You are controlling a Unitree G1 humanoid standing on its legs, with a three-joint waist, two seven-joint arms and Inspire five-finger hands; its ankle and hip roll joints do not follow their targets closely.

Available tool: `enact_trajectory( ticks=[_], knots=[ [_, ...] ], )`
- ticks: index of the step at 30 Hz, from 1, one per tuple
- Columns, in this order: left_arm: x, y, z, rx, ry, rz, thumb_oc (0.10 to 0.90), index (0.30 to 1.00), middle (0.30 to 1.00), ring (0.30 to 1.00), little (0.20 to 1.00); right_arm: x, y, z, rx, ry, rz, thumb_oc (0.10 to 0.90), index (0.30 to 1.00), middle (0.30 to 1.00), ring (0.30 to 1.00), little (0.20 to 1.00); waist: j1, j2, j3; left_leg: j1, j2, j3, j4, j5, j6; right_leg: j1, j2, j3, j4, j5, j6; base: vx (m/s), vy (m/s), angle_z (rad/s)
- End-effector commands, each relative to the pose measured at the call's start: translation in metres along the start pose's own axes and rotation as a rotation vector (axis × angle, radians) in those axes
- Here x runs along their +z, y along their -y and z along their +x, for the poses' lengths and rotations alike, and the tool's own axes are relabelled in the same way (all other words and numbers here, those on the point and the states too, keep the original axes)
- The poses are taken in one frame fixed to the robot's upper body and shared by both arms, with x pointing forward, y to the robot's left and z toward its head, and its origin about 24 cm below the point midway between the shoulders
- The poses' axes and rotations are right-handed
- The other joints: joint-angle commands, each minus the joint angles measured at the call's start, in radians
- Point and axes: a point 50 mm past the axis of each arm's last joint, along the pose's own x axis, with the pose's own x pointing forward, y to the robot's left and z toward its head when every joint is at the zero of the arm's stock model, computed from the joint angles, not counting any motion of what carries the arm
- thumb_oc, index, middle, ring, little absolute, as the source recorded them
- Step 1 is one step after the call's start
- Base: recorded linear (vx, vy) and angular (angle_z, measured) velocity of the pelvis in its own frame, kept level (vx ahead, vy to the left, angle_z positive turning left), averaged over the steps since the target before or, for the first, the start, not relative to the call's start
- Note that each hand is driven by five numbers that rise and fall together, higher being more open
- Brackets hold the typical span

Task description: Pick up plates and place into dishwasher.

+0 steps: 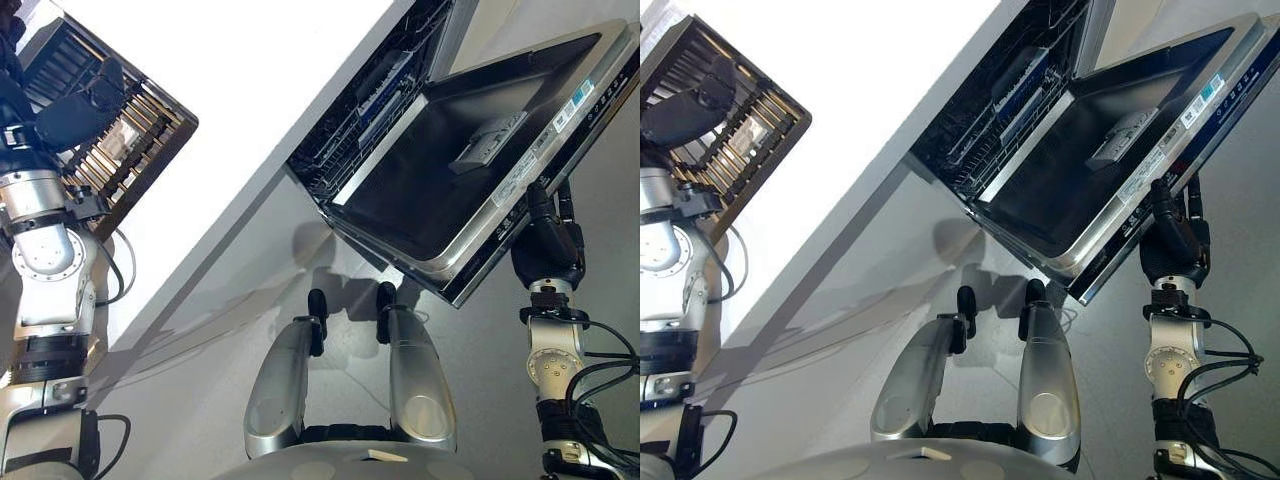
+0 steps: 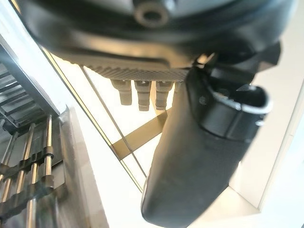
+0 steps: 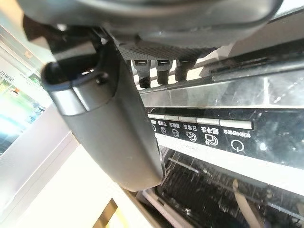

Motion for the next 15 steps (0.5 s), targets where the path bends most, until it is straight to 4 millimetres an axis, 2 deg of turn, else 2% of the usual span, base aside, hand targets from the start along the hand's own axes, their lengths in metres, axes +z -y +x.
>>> enact_trajectory(
  ticks=[1, 11, 15],
  knots=[
    [0.008, 0.021, -0.010, 0.006, 0.086, -0.126, 0.800, 0.900, 0.900, 0.900, 0.900, -0.059, -0.170, 0.028, 0.852, -0.193, 0.033, 0.800, 0.900, 0.900, 0.900, 0.900, 0.062, -0.071, -0.013, 0.065, -0.087, 0.058, -0.076, 0.000, 0.098, 0.074, 0.050, 0.043, -0.070, 0.019, 0.026, 0.03, 0.023, -0.03],
    [0.002, 0.011, -0.020, -0.012, 0.033, -0.108, 0.800, 0.900, 0.900, 0.900, 0.900, -0.066, -0.129, 0.021, 0.709, -0.252, 0.047, 0.800, 0.900, 0.900, 0.900, 0.900, 0.070, -0.074, -0.068, 0.174, -0.088, 0.038, -0.161, 0.013, 0.098, 0.188, 0.038, 0.025, -0.151, 0.027, 0.042, 0.06, 0.011, 0.03],
    [0.000, 0.009, -0.024, -0.032, 0.014, -0.101, 0.800, 0.900, 0.900, 0.900, 0.900, -0.068, -0.128, 0.016, 0.767, -0.278, 0.059, 0.800, 0.900, 0.900, 0.900, 0.900, 0.076, -0.080, -0.091, 0.223, -0.087, 0.027, -0.205, 0.020, 0.097, 0.241, 0.035, 0.017, -0.198, 0.037, 0.053, 0.09, -0.008, 0.06]
  ],
)
